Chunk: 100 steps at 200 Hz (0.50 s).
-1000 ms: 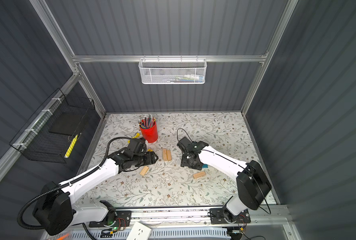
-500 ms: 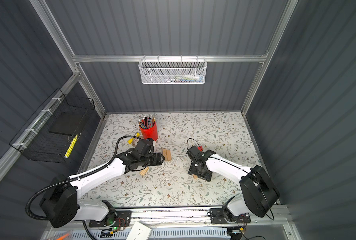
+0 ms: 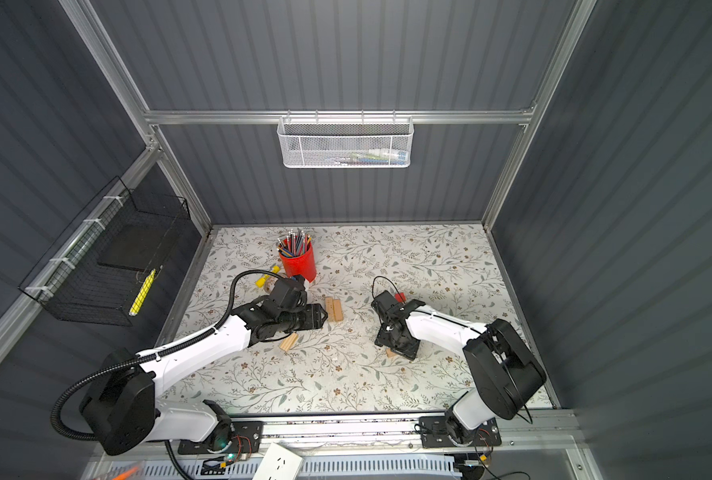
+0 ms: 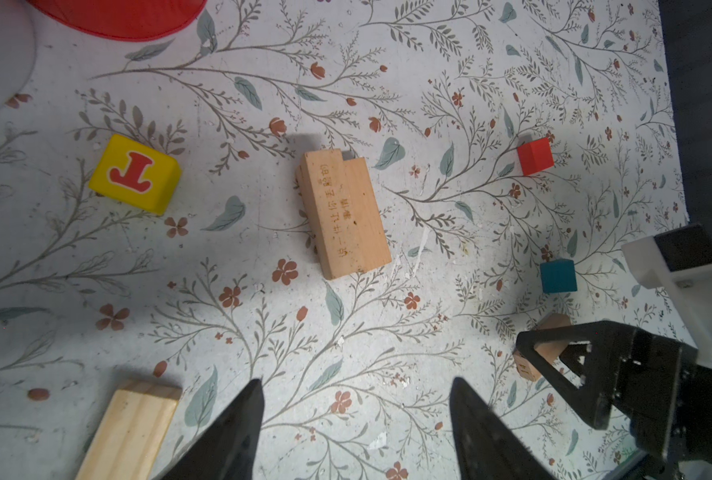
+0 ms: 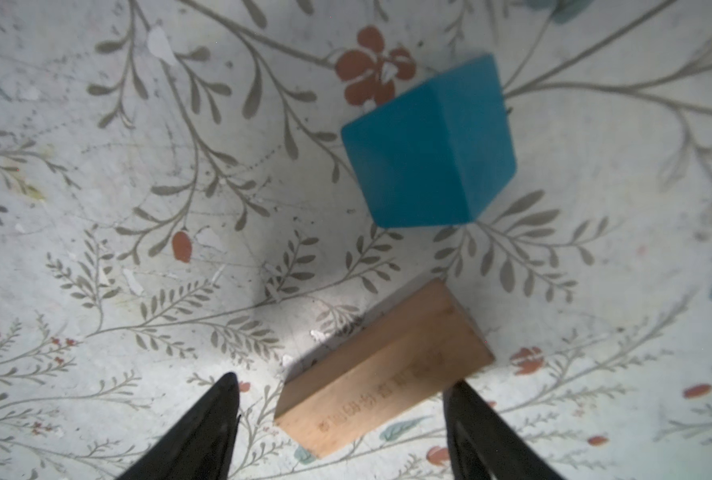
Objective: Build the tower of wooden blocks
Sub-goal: 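Grasp block 14 with the right gripper and lift it upright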
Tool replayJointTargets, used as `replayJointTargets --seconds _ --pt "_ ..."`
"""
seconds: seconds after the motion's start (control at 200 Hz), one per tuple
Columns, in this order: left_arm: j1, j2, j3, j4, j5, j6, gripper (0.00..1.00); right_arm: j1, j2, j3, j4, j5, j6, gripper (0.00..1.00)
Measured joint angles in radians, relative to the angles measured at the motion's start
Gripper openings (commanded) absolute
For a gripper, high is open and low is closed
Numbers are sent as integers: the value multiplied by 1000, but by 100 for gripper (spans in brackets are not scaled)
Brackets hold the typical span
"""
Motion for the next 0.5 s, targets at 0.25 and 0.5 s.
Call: replayJointTargets --seconds 0.25,0.5 --pt "0 10 11 -7 -19 0 71 5 76 57 3 10 -49 51" --pt "0 10 11 -23 -34 0 71 7 92 74 -6 15 -95 45"
